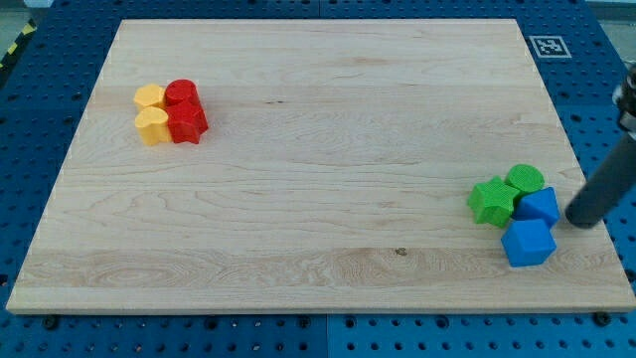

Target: Move blue triangle along with green circle to bit up

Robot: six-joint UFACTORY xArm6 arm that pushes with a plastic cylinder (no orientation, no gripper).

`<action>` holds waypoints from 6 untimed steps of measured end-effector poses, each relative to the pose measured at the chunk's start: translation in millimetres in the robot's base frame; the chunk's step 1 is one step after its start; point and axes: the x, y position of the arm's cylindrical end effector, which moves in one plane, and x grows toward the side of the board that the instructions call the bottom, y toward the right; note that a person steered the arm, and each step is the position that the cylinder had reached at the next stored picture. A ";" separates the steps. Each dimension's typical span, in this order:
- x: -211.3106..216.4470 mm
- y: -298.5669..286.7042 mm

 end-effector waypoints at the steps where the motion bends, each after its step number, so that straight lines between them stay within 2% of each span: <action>1: 20.3 0.1; 5: 4.5 -29.8; 6: -13.7 -30.6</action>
